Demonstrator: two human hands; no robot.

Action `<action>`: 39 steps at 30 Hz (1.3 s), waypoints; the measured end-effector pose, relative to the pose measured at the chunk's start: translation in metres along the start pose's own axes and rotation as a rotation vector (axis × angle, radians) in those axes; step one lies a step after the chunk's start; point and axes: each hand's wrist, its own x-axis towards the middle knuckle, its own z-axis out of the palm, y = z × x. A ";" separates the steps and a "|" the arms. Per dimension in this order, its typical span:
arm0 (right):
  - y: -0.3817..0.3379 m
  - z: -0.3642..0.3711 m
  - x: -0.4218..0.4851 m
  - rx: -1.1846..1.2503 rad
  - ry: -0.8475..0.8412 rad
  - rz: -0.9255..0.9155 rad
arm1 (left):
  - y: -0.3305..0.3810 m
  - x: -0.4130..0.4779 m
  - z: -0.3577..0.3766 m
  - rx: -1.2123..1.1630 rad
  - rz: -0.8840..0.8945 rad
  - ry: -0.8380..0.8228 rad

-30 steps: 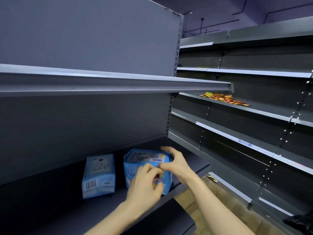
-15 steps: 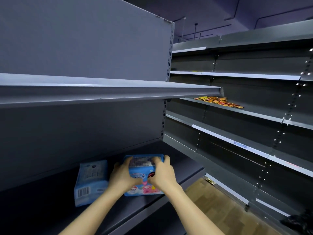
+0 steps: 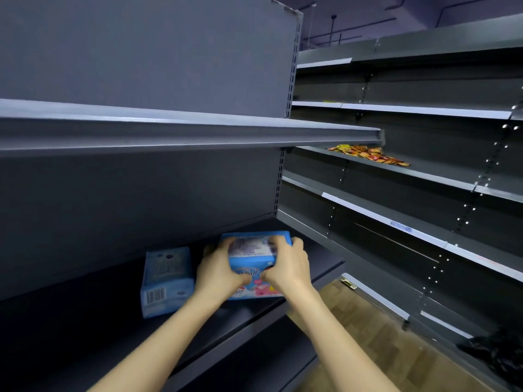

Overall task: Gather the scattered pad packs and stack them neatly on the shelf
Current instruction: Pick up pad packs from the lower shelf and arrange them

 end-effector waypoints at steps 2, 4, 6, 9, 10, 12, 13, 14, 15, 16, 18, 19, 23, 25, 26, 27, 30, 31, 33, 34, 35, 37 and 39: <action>-0.007 -0.009 -0.007 0.000 0.044 -0.015 | 0.004 -0.004 -0.009 -0.045 0.047 0.040; -0.016 -0.018 -0.016 -0.004 0.085 -0.032 | 0.007 -0.009 -0.021 -0.110 0.097 0.069; -0.028 -0.026 -0.027 -0.005 0.114 -0.051 | 0.007 -0.016 -0.035 -0.164 0.132 0.094; -0.050 -0.033 -0.049 -0.013 0.142 -0.086 | 0.003 -0.030 -0.060 -0.215 0.152 0.107; -0.058 -0.034 -0.057 -0.012 0.148 -0.098 | 0.000 -0.036 -0.069 -0.221 0.160 0.116; -0.074 -0.034 -0.073 0.002 0.152 -0.119 | -0.007 -0.049 -0.088 -0.207 0.170 0.143; -0.083 -0.033 -0.081 0.010 0.150 -0.129 | -0.011 -0.056 -0.099 -0.194 0.173 0.156; -0.091 -0.031 -0.089 0.019 0.148 -0.138 | -0.015 -0.063 -0.109 -0.180 0.173 0.165; -0.099 -0.030 -0.097 0.029 0.143 -0.144 | -0.019 -0.071 -0.119 -0.165 0.170 0.171; -0.107 -0.028 -0.105 0.039 0.137 -0.150 | -0.023 -0.079 -0.128 -0.150 0.163 0.175; -0.122 -0.023 -0.121 0.061 0.117 -0.163 | -0.032 -0.096 -0.147 -0.127 0.150 0.187; -0.129 -0.020 -0.129 0.070 0.104 -0.172 | -0.037 -0.104 -0.155 -0.114 0.141 0.190; -0.156 -0.005 -0.162 0.080 0.067 -0.216 | -0.061 -0.137 -0.185 -0.069 0.093 0.194; -0.171 0.002 -0.178 0.084 0.050 -0.246 | -0.075 -0.153 -0.199 -0.055 0.067 0.209; -0.179 0.006 -0.185 0.085 0.042 -0.265 | -0.081 -0.162 -0.207 -0.048 0.055 0.218; -0.187 0.010 -0.192 0.084 0.033 -0.286 | -0.087 -0.170 -0.215 -0.042 0.043 0.227; -0.211 0.024 -0.213 0.087 -0.021 -0.344 | -0.106 -0.197 -0.238 -0.023 -0.010 0.250; -0.220 0.030 -0.219 0.089 -0.047 -0.360 | -0.113 -0.205 -0.246 -0.013 -0.033 0.259; -0.236 0.042 -0.231 0.090 -0.102 -0.394 | -0.128 -0.221 -0.259 0.012 -0.090 0.282; -0.244 0.049 -0.235 0.093 -0.128 -0.412 | -0.135 -0.229 -0.265 0.023 -0.123 0.294; -0.252 0.055 -0.240 0.094 -0.154 -0.434 | -0.142 -0.236 -0.271 0.034 -0.155 0.308; -0.269 0.067 -0.247 0.090 -0.201 -0.476 | -0.155 -0.249 -0.282 0.047 -0.215 0.333; -0.286 0.079 -0.255 0.091 -0.251 -0.510 | -0.169 -0.261 -0.293 0.058 -0.271 0.361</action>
